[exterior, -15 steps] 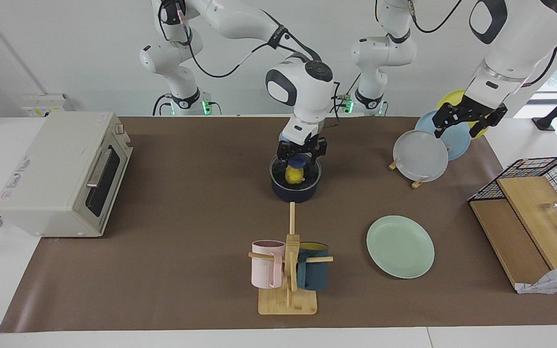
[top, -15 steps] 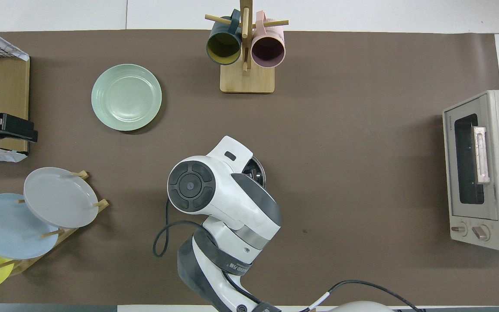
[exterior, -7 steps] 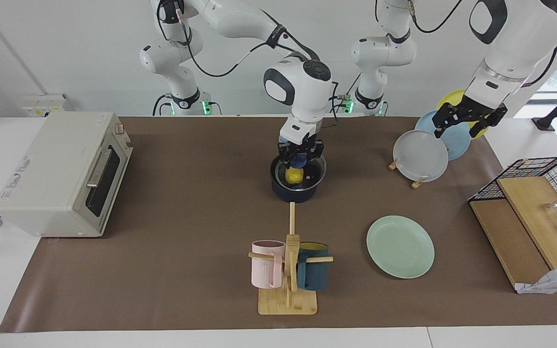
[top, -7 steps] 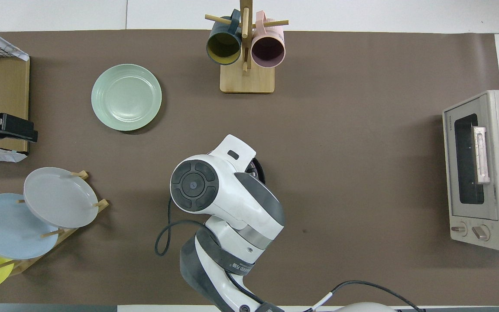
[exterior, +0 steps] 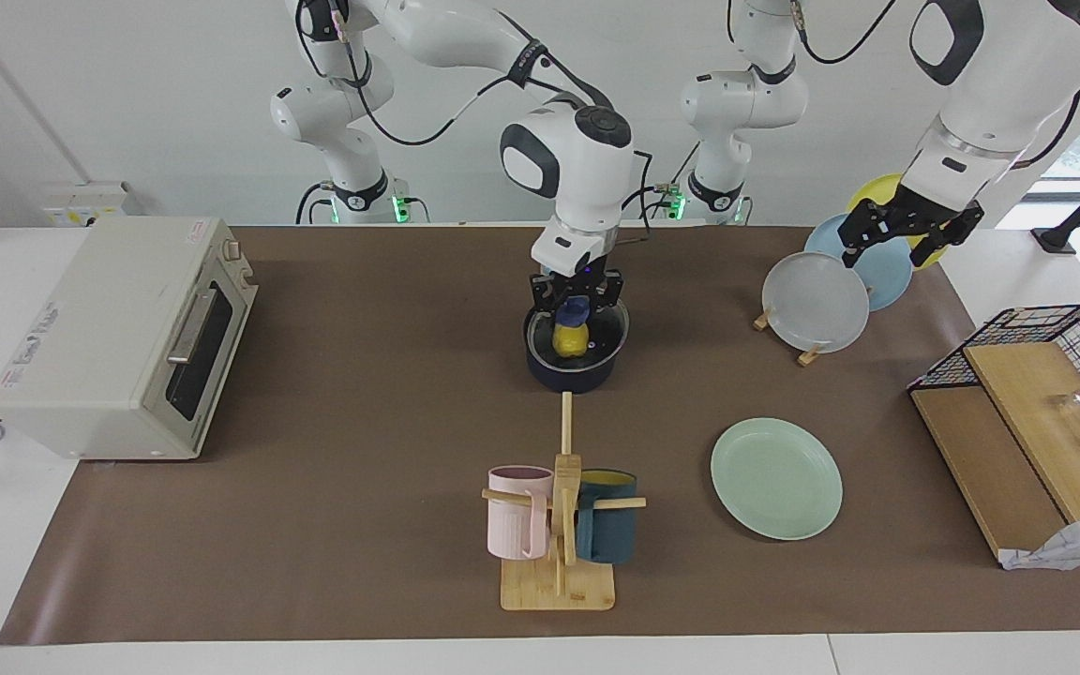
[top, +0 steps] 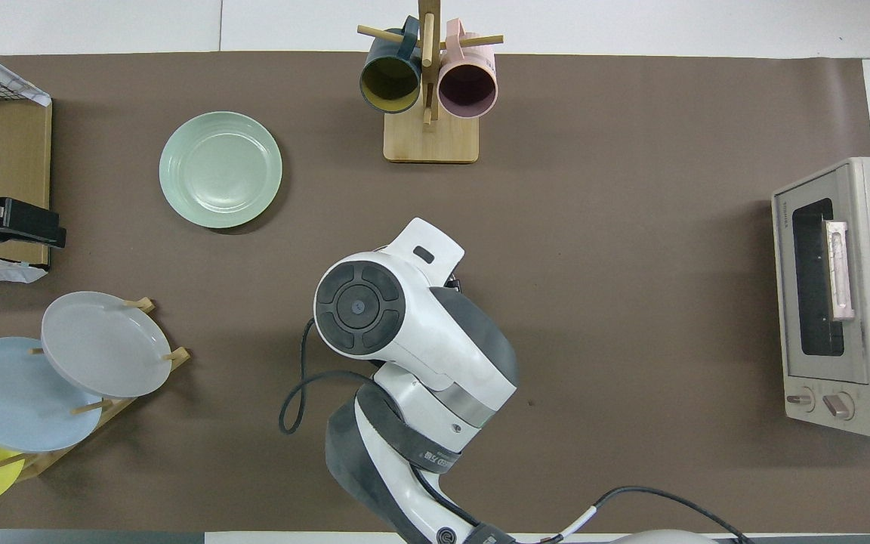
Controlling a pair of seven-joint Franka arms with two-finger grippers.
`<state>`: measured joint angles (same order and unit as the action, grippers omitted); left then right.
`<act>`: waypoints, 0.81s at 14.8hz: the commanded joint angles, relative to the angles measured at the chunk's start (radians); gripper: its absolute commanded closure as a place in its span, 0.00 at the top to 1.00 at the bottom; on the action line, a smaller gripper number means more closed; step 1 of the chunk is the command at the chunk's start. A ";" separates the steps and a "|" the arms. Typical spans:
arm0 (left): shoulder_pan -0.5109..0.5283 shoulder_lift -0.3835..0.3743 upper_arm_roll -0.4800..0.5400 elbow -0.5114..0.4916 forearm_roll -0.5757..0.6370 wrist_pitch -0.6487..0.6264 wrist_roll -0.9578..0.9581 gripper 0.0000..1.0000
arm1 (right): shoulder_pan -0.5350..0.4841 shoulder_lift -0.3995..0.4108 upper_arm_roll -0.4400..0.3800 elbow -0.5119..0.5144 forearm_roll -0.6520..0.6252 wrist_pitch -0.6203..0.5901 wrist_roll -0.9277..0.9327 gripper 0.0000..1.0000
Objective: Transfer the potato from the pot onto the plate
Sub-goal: 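Lift the glass lid off the pot with the right gripper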
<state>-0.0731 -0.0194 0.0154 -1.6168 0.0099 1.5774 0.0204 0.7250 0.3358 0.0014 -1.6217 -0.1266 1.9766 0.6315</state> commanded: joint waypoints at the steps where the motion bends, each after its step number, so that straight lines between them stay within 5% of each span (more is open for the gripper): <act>1: -0.004 -0.017 0.003 -0.011 -0.008 -0.007 -0.011 1.00 | -0.067 -0.033 0.000 0.032 -0.021 -0.071 -0.164 0.40; 7: -0.014 -0.017 0.000 -0.011 -0.010 0.001 -0.014 1.00 | -0.321 -0.121 0.000 -0.088 -0.041 -0.131 -0.470 0.40; 12: -0.062 -0.017 -0.005 -0.011 -0.008 0.012 -0.016 1.00 | -0.588 -0.173 0.002 -0.328 -0.047 0.164 -0.773 0.40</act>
<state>-0.1000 -0.0199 0.0038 -1.6165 0.0093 1.5790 0.0203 0.2240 0.2178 -0.0143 -1.8500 -0.1544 2.0382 -0.0334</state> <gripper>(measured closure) 0.000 0.401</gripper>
